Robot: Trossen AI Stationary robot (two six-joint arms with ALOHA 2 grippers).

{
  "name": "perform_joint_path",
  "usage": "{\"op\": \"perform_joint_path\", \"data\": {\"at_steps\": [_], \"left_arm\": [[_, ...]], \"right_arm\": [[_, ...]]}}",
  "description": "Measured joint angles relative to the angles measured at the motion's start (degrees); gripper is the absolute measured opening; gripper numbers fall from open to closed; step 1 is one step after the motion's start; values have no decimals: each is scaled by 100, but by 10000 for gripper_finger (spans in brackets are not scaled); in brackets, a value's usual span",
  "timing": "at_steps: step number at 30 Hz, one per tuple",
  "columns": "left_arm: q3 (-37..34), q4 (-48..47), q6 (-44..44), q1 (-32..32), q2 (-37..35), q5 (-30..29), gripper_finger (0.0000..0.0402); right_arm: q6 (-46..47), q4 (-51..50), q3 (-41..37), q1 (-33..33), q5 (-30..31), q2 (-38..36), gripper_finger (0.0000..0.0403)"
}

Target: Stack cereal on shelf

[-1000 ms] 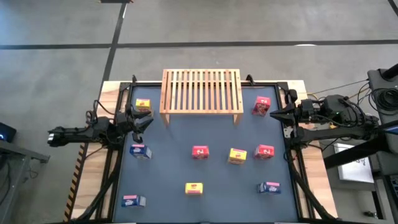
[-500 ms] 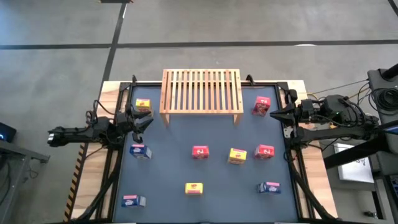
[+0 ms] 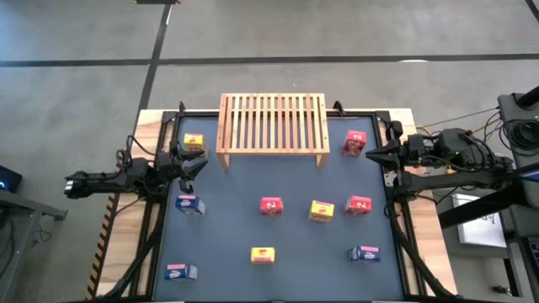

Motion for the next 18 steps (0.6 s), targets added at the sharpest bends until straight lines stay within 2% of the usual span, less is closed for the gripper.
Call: {"op": "perform_joint_path", "data": {"at_steps": [11,18], "left_arm": [[0,0,0,-1,0,0,160],[0,-1,1,0,1,1,160]], "right_arm": [[13,-3,-1,1,-3,0,18],[676,69,0,0,3,0,18]]}}
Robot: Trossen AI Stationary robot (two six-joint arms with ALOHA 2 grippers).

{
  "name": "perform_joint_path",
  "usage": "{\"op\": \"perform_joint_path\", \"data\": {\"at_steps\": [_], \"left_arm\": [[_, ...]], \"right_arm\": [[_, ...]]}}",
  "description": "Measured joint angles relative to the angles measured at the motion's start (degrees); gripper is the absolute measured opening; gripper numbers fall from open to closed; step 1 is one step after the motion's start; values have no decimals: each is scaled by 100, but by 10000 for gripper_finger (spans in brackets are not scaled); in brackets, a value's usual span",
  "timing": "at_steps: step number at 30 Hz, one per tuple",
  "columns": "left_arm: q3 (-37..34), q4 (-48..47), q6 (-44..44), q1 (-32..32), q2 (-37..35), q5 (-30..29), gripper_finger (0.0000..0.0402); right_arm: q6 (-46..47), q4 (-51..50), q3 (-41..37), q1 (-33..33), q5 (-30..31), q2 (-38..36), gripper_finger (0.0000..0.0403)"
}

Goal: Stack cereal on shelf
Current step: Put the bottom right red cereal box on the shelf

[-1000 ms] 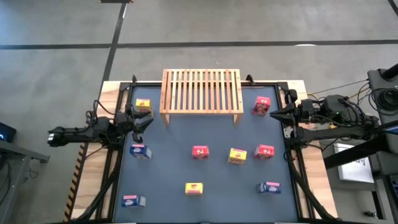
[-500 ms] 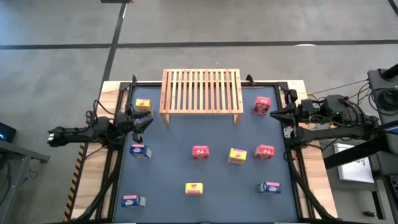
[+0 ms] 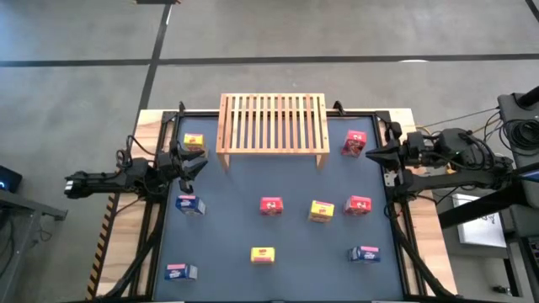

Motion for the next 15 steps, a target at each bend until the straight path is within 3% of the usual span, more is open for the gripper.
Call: {"op": "perform_joint_path", "data": {"at_steps": [5,8,11,15], "left_arm": [[0,0,-2,-2,0,-2,160],[0,0,-2,0,0,-1,160],[0,2,0,-2,0,-2,160],[0,0,-1,-2,0,-1,160]], "right_arm": [[-28,373,3,1,286,0,18],[-37,108,152,1,1013,149,18],[-164,-890,502,-1,1676,564,18],[-125,-2276,1280,-1,1853,1355,18]]}}
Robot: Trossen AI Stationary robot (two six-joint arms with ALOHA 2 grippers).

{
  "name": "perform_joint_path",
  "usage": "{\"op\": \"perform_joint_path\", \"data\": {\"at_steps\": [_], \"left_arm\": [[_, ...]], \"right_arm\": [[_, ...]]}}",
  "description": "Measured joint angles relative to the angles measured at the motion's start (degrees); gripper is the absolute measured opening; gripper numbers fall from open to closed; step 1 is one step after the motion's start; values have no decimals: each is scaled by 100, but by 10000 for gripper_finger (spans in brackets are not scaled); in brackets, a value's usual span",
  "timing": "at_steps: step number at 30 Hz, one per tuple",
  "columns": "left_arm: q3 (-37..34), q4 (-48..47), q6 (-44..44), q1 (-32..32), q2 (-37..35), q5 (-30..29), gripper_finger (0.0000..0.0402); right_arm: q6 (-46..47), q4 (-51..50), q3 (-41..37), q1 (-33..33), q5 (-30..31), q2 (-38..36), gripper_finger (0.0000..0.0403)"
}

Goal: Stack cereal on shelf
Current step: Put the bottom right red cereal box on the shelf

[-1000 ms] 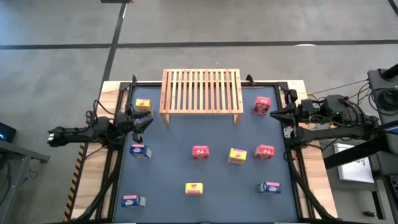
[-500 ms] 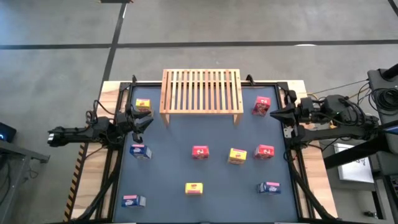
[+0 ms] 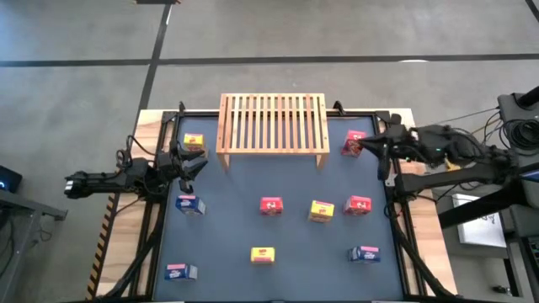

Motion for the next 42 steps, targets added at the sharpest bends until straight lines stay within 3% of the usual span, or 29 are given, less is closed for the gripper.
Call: {"op": "perform_joint_path", "data": {"at_steps": [5,8,15,22,27,36,42], "left_arm": [[-1,1,1,1,-1,0,160],[0,0,-1,2,0,-1,160],[0,0,1,0,0,1,160],[0,-2,1,0,-2,1,160],[0,-7,1,0,0,0,160],[0,-28,0,2,0,0,160],[0,-39,-1,1,0,1,160]], "right_arm": [[401,-1630,981,1,-100,780,18],[767,-2177,970,51,-208,845,18],[1450,-2000,-196,422,-293,-71,28],[2451,-2006,-822,516,-1094,-1032,49],[2714,-2037,-1045,516,-1468,-1347,87],[2352,-1651,-1278,516,-1454,-809,178],[2155,-1652,-1282,516,-1416,-1,206]]}}
